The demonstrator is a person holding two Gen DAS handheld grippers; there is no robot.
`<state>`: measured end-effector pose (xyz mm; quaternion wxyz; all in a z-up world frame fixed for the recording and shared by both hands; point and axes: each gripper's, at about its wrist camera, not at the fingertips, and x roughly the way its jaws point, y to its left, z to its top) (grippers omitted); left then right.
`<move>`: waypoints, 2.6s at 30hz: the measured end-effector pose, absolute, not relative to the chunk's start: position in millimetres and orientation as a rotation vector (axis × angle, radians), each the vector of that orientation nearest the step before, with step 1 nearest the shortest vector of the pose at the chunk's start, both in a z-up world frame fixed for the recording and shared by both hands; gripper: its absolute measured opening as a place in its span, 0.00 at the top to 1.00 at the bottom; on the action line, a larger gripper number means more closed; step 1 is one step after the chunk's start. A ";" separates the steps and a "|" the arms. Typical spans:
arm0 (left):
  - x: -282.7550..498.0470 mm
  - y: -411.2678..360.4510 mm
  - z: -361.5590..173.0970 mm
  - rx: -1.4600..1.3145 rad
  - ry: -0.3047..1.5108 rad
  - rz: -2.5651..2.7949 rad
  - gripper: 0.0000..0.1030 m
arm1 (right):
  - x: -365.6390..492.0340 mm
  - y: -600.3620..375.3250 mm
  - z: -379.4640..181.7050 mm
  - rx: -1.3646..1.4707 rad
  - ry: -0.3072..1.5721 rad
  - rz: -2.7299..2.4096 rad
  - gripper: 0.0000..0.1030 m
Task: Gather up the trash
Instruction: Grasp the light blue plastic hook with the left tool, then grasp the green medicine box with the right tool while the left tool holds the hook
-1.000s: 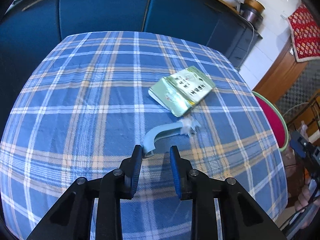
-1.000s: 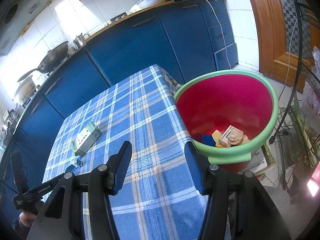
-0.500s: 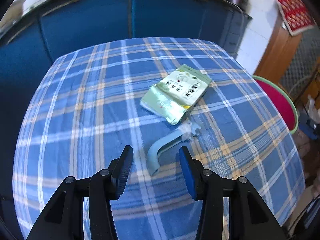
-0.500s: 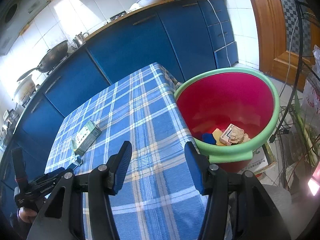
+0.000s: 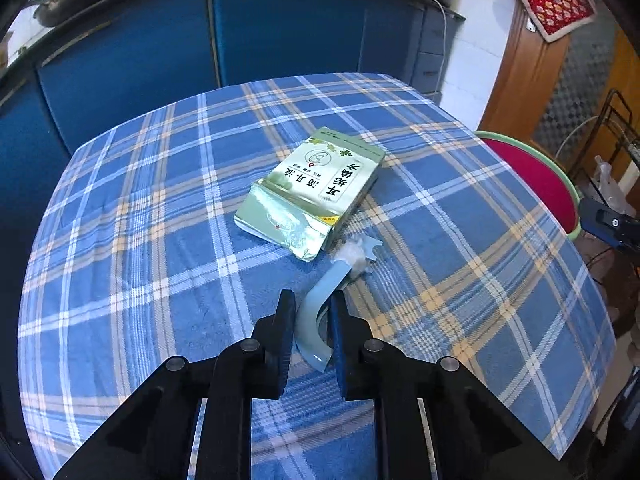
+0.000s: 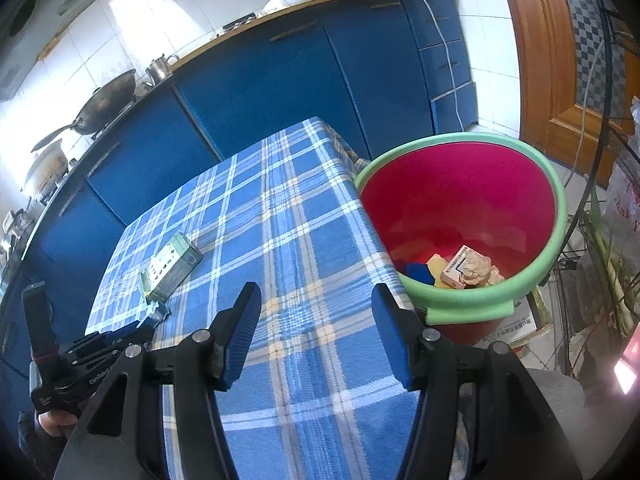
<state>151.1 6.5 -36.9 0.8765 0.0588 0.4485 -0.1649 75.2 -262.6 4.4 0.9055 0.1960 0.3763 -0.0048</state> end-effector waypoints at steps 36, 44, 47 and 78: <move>166.8 116.8 -32.2 -0.200 0.843 0.073 0.83 | 193.6 -84.8 -11.3 -0.125 0.884 0.369 0.01; 169.0 119.8 -36.9 -0.224 0.853 0.066 0.83 | 214.5 -64.8 -26.8 -0.220 0.925 0.395 0.02; 170.6 119.8 -38.6 -0.229 0.857 0.062 0.83 | 220.6 -60.2 -29.4 -0.230 0.950 0.414 0.02; 151.0 78.8 -3.9 -0.212 0.789 -0.055 0.83 | 160.8 -135.0 7.4 0.047 0.867 0.335 0.14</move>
